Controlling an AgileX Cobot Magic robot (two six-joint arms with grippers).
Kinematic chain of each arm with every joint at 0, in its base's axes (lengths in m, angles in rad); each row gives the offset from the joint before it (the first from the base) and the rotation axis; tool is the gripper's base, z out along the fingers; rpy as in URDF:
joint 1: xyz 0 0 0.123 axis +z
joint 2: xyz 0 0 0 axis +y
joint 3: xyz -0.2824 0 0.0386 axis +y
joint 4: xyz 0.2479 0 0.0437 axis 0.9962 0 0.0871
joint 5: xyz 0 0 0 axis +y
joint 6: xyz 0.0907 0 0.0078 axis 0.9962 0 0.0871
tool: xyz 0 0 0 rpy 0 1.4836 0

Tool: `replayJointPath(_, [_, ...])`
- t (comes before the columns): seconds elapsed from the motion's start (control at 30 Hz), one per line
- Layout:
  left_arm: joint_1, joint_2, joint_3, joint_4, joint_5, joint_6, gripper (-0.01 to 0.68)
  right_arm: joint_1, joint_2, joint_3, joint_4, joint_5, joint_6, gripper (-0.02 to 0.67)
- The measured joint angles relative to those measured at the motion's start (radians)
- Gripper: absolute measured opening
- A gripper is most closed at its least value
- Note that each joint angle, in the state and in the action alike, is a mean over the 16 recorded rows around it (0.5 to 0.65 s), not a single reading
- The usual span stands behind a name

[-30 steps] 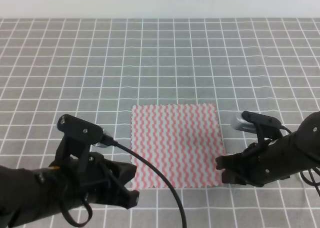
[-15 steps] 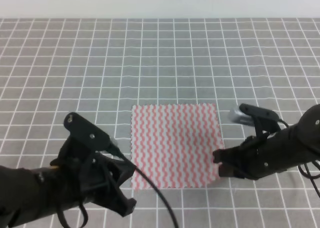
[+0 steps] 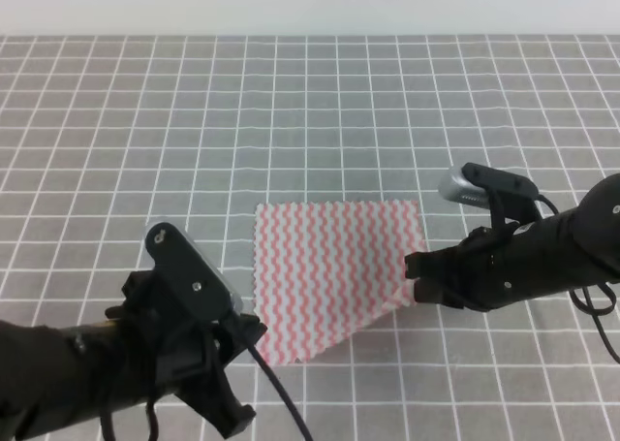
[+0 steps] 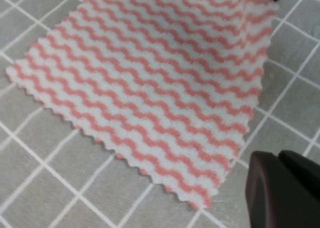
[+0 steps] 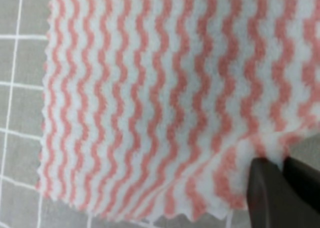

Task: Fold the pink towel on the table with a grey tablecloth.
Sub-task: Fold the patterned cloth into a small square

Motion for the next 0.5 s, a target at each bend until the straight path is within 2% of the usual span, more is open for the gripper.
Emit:
replayJointPath(0.37, [0.000,0.025,0.000,-0.013,0.027,0.164,0.366,0.000,0.001,-0.010,0.048,-0.042,-0.033,-0.014])
replayJointPath(0.5, [0.000,0.060,-0.004,-0.034,0.032,0.246,0.430,0.000,0.002,-0.020,0.061,-0.049,-0.043,-0.014])
